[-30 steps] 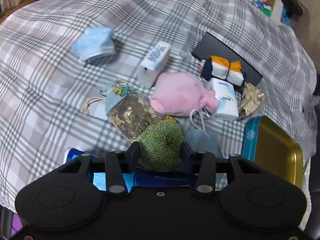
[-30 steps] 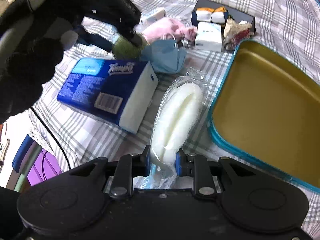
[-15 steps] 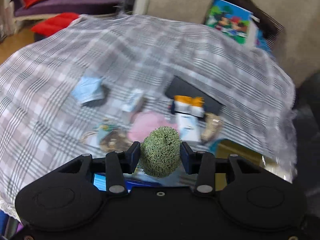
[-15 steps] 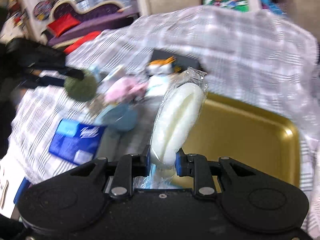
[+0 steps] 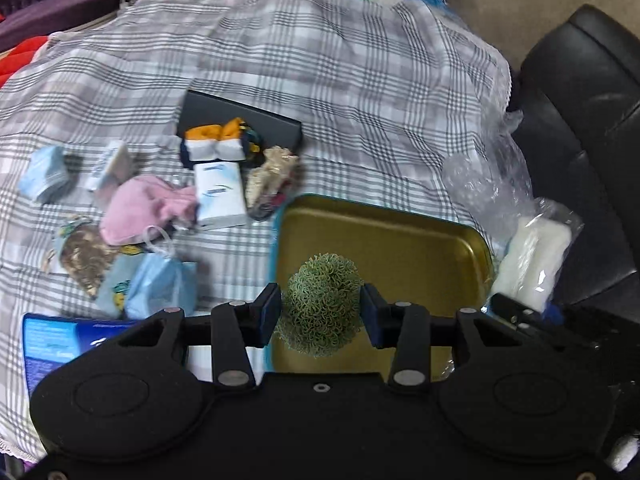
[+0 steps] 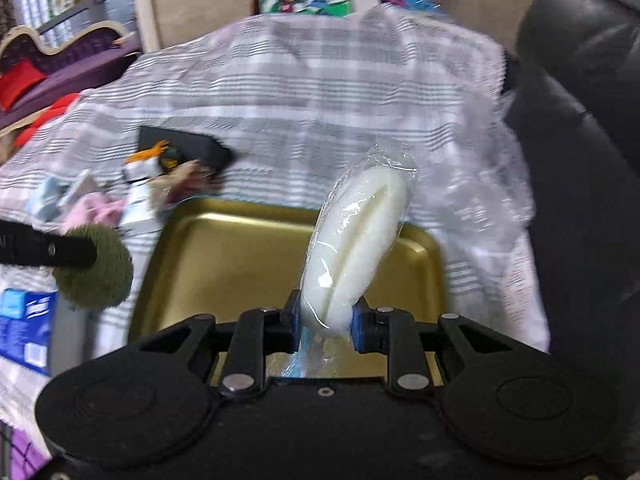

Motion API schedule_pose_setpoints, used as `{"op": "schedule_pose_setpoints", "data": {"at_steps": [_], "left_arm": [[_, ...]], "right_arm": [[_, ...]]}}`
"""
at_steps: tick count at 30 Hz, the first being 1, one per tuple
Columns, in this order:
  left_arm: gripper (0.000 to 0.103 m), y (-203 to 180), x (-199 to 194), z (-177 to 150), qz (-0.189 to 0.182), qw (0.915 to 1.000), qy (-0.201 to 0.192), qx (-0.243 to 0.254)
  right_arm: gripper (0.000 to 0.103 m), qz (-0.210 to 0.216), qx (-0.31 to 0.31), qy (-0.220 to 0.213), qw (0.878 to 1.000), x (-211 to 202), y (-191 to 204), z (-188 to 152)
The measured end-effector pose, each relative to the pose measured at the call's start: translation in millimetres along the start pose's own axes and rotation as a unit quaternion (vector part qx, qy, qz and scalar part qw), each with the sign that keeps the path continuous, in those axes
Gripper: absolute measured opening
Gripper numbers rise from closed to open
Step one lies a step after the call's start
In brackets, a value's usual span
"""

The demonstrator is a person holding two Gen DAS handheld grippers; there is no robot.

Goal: Organize soft objects
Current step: 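Release the green ball into the tray while the right gripper drops the pad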

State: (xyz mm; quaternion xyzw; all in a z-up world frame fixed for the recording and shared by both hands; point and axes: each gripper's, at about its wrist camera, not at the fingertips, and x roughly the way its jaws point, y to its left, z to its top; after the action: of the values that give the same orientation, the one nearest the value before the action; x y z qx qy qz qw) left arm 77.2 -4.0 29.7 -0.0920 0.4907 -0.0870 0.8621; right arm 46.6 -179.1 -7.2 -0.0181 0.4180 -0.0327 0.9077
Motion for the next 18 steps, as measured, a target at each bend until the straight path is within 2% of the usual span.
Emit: {"op": "schedule_pose_setpoints", "data": {"at_steps": [7, 9, 11, 12, 13, 18], "left_arm": [[0.045, -14, 13, 9, -0.025, 0.9997, 0.005, -0.005], [0.051, -14, 15, 8, -0.028, 0.9996, 0.001, -0.004], [0.061, -13, 16, 8, -0.025, 0.9997, -0.002, -0.004], [0.063, -13, 16, 8, -0.025, 0.9997, -0.004, -0.005], [0.064, -12, 17, 8, -0.024, 0.9997, -0.004, -0.005], [0.070, -4, 20, 7, -0.013, 0.9998, 0.001, -0.012]], "right_arm": [[0.025, -0.009, 0.008, -0.014, 1.000, 1, -14, 10], [0.026, -0.010, 0.009, -0.013, 1.000, 2, -12, 10], [0.043, -0.011, 0.009, -0.012, 1.000, 6, -11, 11], [0.060, -0.012, 0.007, -0.015, 1.000, 7, -9, 10], [0.064, -0.016, 0.005, -0.019, 1.000, 7, -8, 10], [0.064, -0.017, 0.001, -0.018, 1.000, 8, -4, 9]]}}
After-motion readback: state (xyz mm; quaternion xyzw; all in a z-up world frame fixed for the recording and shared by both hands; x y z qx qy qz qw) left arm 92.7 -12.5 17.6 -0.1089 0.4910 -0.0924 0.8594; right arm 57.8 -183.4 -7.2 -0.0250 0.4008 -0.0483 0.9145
